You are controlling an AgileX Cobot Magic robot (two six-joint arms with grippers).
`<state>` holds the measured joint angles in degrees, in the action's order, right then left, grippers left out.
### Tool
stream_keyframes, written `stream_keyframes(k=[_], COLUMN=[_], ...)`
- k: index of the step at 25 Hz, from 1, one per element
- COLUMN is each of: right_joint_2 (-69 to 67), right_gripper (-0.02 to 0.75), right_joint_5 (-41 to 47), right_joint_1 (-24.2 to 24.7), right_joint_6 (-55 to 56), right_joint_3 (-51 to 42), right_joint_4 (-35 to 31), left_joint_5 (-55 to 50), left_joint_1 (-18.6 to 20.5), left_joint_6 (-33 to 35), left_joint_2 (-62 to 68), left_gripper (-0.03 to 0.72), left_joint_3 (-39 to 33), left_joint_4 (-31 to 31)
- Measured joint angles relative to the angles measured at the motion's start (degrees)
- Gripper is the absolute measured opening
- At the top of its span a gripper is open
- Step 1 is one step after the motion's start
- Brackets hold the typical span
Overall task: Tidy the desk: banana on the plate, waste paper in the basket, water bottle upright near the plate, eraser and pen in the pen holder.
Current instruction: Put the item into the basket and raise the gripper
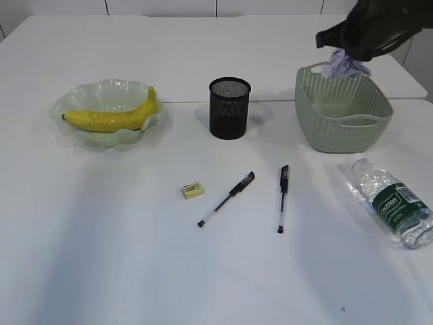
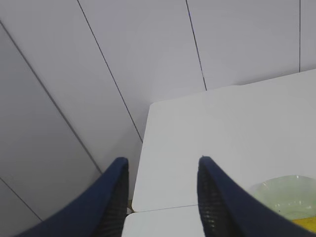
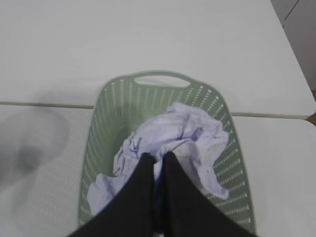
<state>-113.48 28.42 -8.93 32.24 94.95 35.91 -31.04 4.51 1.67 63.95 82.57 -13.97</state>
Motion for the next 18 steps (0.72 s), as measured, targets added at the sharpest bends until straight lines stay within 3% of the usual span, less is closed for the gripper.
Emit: stream_keyframes(k=[12, 18], right_joint_2=[-8.3, -8.7], right_gripper=[0.001, 0.060], right_joint_5=[-3.4, -4.3], right_joint_1=[0.2, 0.2], right_joint_6=[1.0, 8.7], right_joint_3=[1.9, 2.3], right_joint_4=[6.4, 16.6], left_joint_5=[-0.6, -3.3], left_joint_1=[0.0, 0.0], left_joint_6=[0.0, 0.0], left_joint_2=[-0.2, -0.4], left_gripper=[0.317, 0.317], left_joint_3=[0.0, 0.0], left_joint_4=[0.0, 0.0])
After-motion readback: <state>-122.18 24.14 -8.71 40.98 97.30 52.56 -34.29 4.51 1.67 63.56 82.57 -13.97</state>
